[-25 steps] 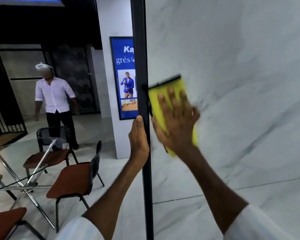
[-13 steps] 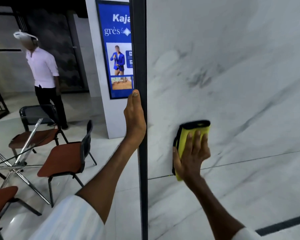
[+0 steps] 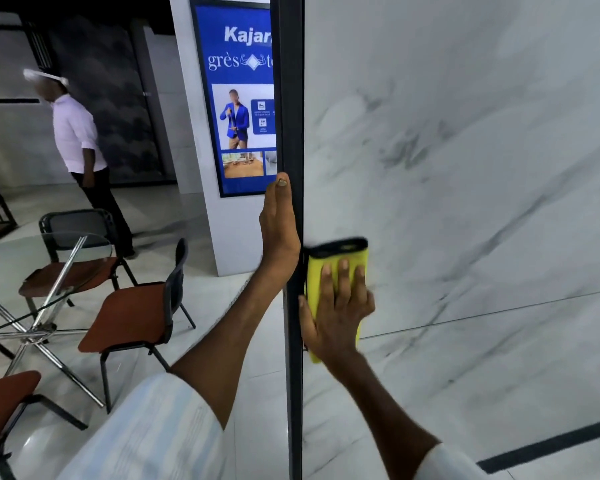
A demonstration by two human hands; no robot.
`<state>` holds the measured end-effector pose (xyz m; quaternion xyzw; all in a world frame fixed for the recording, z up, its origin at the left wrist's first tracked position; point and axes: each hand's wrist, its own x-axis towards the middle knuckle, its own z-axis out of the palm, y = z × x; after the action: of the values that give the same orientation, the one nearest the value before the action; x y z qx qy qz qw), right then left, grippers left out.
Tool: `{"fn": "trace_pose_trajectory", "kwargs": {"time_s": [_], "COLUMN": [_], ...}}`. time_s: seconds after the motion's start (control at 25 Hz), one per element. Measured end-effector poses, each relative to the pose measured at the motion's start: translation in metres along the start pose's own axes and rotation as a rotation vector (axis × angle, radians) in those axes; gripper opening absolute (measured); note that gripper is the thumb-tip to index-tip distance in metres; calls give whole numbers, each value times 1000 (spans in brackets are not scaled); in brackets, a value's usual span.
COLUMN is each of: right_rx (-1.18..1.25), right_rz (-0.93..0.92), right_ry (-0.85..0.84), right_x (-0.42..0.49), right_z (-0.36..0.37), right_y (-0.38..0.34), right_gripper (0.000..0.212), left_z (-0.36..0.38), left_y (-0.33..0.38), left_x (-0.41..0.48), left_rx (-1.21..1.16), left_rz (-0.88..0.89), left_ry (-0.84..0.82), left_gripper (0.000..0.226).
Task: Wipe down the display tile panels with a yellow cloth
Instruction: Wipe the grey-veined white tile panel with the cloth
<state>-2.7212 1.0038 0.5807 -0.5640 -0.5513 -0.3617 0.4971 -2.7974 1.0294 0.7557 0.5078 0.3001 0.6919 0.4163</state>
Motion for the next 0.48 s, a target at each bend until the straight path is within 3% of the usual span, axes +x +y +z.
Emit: {"fn": "trace_pose_trajectory", "kwargs": {"time_s": [0.2,0.28,0.48], "right_rx": [9,-10,57], "right_rz": [-117,-59,-11], "right_ry": [-20,25,16], "right_x": [18,39,3], "right_z": [-12,-18,-8], "right_y": [39,64,99], "right_gripper": [70,72,83], "left_z": [-19,-32,-55], "left_y": [-29,-49,-132], "left_x": [-23,-39,-81], "left_rx": [93,139,141], "left_rz": [-105,-161,-350], "left_ry": [-31,-32,76], "left_gripper": [57,58,120]}}
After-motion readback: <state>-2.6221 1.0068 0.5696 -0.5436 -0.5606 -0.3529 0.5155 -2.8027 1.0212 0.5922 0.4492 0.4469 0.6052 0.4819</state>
